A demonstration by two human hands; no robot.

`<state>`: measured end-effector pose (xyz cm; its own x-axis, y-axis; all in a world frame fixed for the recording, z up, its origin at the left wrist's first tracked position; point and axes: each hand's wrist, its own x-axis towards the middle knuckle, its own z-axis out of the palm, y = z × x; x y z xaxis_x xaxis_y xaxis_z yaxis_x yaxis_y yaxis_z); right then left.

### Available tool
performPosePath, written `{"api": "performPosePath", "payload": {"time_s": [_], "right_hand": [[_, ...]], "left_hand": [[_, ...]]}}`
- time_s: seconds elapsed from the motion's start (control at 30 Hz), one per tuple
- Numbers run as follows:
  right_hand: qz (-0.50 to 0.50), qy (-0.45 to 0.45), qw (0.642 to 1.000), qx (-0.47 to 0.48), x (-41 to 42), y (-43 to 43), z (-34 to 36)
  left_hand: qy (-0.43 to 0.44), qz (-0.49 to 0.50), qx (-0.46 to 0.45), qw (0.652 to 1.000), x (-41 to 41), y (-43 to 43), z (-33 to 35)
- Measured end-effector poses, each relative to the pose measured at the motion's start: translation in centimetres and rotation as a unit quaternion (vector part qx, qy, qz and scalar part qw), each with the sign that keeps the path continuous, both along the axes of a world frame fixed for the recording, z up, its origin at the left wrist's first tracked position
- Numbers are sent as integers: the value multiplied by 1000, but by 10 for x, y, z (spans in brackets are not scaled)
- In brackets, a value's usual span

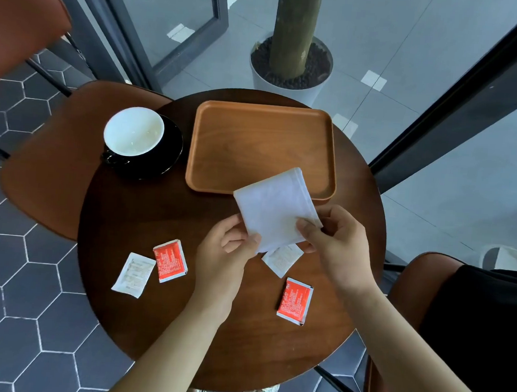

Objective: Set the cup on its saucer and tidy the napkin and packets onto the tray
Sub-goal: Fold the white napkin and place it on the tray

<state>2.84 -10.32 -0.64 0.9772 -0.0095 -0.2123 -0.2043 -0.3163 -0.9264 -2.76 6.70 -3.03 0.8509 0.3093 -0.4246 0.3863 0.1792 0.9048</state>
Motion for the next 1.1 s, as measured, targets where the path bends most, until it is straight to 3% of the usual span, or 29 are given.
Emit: {"api": "performPosePath", "payload": {"time_s": [0.1, 0.27, 0.47, 0.57, 0.8, 0.93, 1.1], "right_hand": [[-2, 10, 1000, -7, 0, 9, -3], [-22, 45, 998, 39, 2, 30, -5], [-16, 61, 994, 88, 5, 54, 2], [-26, 60, 995, 77, 9, 62, 5], [-51, 47, 998, -13, 17, 82, 1], [-40, 49, 993, -97, 23, 89, -5], [-25, 63, 988, -137, 46, 92, -12]], "left_hand": [[-12, 23, 52, 998, 4, 13, -2], [-12, 37, 45, 998, 12, 30, -4], [38, -11, -137, 990, 22, 44, -2], [31, -12, -161, 986, 28, 57, -1], [-34, -2, 17, 999, 48, 82, -2], [-53, -43, 122, 990, 60, 93, -1], [-50, -69, 216, 973, 80, 96, -1]]}}
